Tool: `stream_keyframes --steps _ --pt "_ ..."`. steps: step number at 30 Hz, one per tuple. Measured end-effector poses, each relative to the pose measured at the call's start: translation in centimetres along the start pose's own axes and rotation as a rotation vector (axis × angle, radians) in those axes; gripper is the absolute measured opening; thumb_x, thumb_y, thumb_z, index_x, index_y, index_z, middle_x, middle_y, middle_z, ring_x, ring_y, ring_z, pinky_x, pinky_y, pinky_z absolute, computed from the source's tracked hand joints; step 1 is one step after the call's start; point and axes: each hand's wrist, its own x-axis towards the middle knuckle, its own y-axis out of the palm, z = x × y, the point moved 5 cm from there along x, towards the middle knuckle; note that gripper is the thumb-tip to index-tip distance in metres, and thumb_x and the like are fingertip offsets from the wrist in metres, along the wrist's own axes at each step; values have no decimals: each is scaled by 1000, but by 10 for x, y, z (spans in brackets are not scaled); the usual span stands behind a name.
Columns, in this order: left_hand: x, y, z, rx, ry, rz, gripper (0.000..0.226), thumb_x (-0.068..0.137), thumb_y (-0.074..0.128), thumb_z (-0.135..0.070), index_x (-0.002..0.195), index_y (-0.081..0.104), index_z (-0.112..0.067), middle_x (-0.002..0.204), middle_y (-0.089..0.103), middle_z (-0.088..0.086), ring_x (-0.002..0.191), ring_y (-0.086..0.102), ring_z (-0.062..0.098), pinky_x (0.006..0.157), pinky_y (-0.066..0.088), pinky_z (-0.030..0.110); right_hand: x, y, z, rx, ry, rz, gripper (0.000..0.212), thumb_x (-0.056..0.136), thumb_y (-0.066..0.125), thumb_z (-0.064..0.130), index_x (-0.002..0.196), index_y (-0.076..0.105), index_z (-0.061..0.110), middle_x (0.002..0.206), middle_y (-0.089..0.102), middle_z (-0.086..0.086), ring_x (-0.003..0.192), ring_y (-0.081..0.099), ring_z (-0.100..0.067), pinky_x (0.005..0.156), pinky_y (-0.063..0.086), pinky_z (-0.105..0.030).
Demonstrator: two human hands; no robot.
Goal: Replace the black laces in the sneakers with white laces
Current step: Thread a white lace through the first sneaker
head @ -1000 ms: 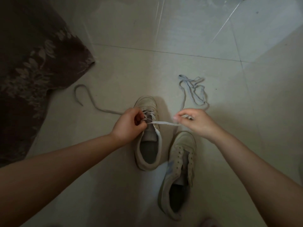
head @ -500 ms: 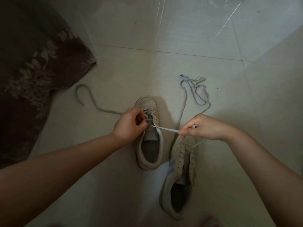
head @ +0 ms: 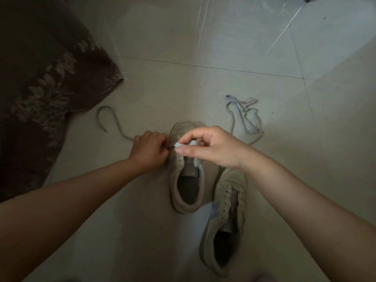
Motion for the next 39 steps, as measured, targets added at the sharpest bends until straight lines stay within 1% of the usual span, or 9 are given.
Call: stream_keyframes --steps 3,7,12,16,21,25,29,33,39 --pt "7 -19 8 -138 -44 44 18 87 60 -31 95 55 -16 88 62 2 90 59 23 73 30 28 13 20 5 61 -2 40 22 84 68 11 106 65 9 90 67 5 74 60 4 74 46 -14" --pt "25 -51 15 -283 24 119 7 82 67 -17 84 61 -15 80 61 5 79 57 20 58 33 24 30 34 10 73 85 11 31 87 65 13 117 59 7 80 61 5 67 60 -8 69 49 -23" --pt "43 -102 1 -317 34 106 26 82 70 -34 77 67 -8 62 52 2 49 40 3 42 29 12 43 59 44 -614 -19 307 50 91 59 35 137 48 17 124 61 6 105 58 -5 87 42 -13" --pt "45 -126 -27 -315 106 108 31 83 64 -45 72 64 -16 59 52 -2 45 40 1 48 34 18 57 72 62 -766 -115 280 46 95 52 28 140 44 21 134 54 2 112 56 -12 78 46 -16" --pt "41 -128 -46 -350 153 124 24 88 61 -40 75 66 -21 60 55 -4 47 45 -2 46 33 10 63 67 64 -967 -211 170 41 94 48 21 135 48 25 140 47 -1 124 47 -20 100 39 -29" --pt "40 -129 -45 -465 168 -1 16 90 60 -26 91 67 -12 60 48 -5 48 41 1 48 31 12 61 31 29 -1637 112 142 35 93 43 19 127 53 17 134 51 -7 128 42 -27 112 19 -42" --pt "39 -120 -39 -381 168 -128 17 88 62 -26 100 65 -14 78 54 -4 66 47 0 63 38 14 44 -1 3 -1532 230 77 26 95 43 13 113 62 15 118 63 -6 112 57 -26 85 39 -30" --pt "20 -106 -41 -304 151 -468 10 86 61 -17 92 66 -12 87 53 -3 75 53 12 67 36 18 24 -24 -5 -1370 208 15 23 97 45 32 105 63 20 106 64 -5 102 59 -27 68 33 -26" --pt "-12 -49 -86 -361 511 -144 21 83 52 -30 85 61 -11 77 57 3 72 56 22 67 44 29 7 -47 11 -847 109 -180 16 87 61 36 73 58 28 71 58 6 78 58 -17 68 44 -29"
